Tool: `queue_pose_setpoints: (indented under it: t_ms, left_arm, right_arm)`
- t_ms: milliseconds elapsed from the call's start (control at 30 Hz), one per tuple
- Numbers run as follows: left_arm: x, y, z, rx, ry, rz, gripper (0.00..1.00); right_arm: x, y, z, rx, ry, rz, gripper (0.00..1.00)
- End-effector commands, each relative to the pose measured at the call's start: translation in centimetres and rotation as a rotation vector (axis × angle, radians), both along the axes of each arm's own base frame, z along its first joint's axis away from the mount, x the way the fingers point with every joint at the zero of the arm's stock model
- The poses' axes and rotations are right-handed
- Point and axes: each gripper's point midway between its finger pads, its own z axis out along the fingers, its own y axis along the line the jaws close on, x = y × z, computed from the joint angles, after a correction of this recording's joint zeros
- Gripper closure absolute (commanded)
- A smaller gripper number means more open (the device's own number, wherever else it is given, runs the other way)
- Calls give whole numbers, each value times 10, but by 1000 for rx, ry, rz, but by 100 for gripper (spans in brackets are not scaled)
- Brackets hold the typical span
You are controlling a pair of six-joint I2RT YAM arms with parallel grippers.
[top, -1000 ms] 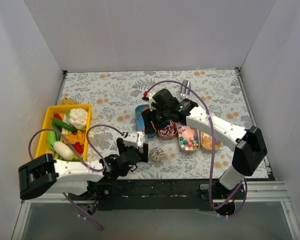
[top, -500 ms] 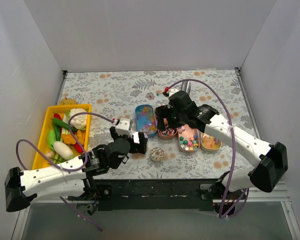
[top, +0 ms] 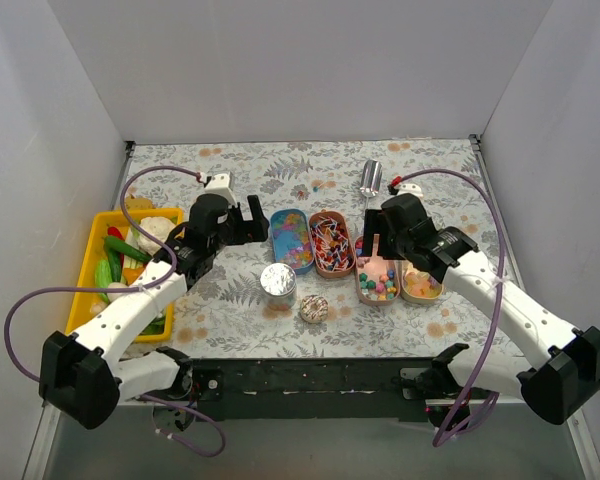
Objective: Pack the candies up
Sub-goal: Reset both arms
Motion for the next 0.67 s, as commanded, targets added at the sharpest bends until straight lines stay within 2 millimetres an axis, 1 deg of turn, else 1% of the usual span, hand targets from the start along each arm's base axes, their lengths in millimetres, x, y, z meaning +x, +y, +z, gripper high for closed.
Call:
queue_pose_setpoints:
  t_ms: [0, 33, 67, 233, 500, 567, 600, 633]
  left_arm:
    - [10, 2, 17, -54, -36, -37, 2]
    - [11, 4, 18, -62, -36, -25, 2]
    - [12, 8, 14, -64, -31, -13, 2]
    - [11, 15, 7, -59, -25, 5, 2]
    - [12, 17, 6, -71, -29, 18, 2]
    - [11, 16, 3, -70, -23, 15, 2]
    - [11, 16, 4, -64, -29, 5, 2]
    - [9, 14, 2, -66, -25, -7, 2]
  right_arm:
    - [1, -26, 3, -35, -41, -106, 10]
    - [1, -28, 4, -37, -48, -108, 9]
    - [2, -30, 6, -39, -56, -113, 9]
    - [7, -34, 6, -56, -62, -127, 7]
    - [16, -33, 9, -52, -105, -130, 7]
    - [18, -29, 12, -32, -125, -110, 7]
    - [18, -28, 9, -31, -128, -100, 6]
    - [18, -27, 13, -15, -145, -87, 5]
